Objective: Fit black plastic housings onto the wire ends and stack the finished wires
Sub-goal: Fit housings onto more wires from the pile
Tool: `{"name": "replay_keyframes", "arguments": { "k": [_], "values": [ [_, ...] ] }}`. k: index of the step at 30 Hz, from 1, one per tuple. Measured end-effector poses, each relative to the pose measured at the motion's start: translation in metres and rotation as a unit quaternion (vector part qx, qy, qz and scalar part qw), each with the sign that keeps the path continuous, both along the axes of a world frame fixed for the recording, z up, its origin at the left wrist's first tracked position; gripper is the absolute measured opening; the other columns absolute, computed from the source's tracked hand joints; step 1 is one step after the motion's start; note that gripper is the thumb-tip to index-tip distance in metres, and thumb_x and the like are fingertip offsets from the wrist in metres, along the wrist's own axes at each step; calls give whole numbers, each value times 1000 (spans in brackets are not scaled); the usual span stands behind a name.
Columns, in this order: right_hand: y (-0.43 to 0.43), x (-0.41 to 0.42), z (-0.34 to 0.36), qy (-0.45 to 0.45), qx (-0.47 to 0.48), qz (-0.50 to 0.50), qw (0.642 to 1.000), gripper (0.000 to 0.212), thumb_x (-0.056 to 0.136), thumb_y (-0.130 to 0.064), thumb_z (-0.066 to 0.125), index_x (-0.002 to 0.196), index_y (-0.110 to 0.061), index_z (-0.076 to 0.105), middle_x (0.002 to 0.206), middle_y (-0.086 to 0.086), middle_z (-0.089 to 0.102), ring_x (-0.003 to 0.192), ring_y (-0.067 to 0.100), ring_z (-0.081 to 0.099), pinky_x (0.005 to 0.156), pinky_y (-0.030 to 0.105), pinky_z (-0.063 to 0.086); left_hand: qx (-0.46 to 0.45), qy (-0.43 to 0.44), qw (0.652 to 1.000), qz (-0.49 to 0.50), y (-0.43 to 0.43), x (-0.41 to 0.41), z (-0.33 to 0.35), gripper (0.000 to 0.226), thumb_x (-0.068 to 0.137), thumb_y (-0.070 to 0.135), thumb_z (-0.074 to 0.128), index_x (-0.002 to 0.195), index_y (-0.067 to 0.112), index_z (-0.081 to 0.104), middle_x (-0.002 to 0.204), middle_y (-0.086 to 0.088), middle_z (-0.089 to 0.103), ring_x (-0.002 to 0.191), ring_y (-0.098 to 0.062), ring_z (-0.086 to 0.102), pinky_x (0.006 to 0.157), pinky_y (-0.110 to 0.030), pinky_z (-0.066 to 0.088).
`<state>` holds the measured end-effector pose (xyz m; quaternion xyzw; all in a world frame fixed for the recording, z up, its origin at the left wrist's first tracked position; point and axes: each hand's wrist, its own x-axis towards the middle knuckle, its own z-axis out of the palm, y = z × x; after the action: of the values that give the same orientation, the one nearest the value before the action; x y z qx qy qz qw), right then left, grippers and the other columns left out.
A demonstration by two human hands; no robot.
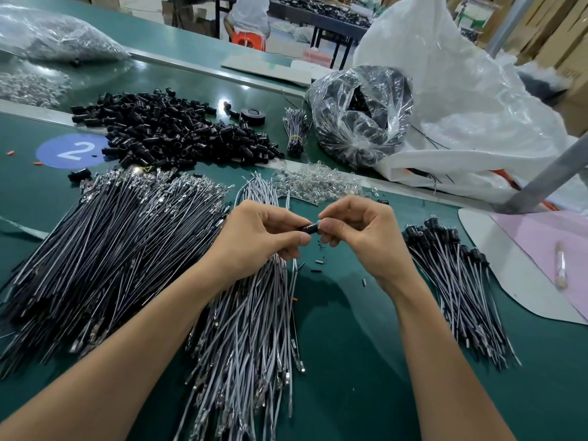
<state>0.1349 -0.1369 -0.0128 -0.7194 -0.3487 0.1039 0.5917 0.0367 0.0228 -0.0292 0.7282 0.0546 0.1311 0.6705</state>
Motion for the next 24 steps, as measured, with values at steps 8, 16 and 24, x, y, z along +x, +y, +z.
{"name": "replay_keyframes", "arguments": {
  "k": [8, 16, 24],
  "values": [
    [6, -3, -8, 0, 6, 2, 1000, 25, 85, 10, 66, 73, -9, 55, 65, -1, 67, 57, 12, 61, 57, 23, 50, 25, -32, 999, 16, -1, -2, 1, 21, 78, -3, 75, 85, 16, 75, 72, -5, 75, 63, -17, 73, 61, -25, 59],
    [1, -3, -2, 63, 22, 31, 997, 23, 89, 9, 60, 74, -8, 56, 62, -1, 67, 54, 11, 58, 54, 21, 47, 10, -49, 999, -6, -2, -3, 4, 20, 76, -2, 75, 90, 13, 74, 74, -5, 75, 64, -17, 73, 62, -23, 59],
    [2, -5, -1, 70, 20, 34, 997, 24, 88, 10, 60, 74, -9, 55, 60, -2, 65, 55, 10, 57, 55, 19, 46, -1, -42, 999, -18, -3, -5, 5, 20, 77, -5, 74, 89, 11, 73, 74, -10, 75, 63, -20, 73, 59, -23, 58]
  ]
}}
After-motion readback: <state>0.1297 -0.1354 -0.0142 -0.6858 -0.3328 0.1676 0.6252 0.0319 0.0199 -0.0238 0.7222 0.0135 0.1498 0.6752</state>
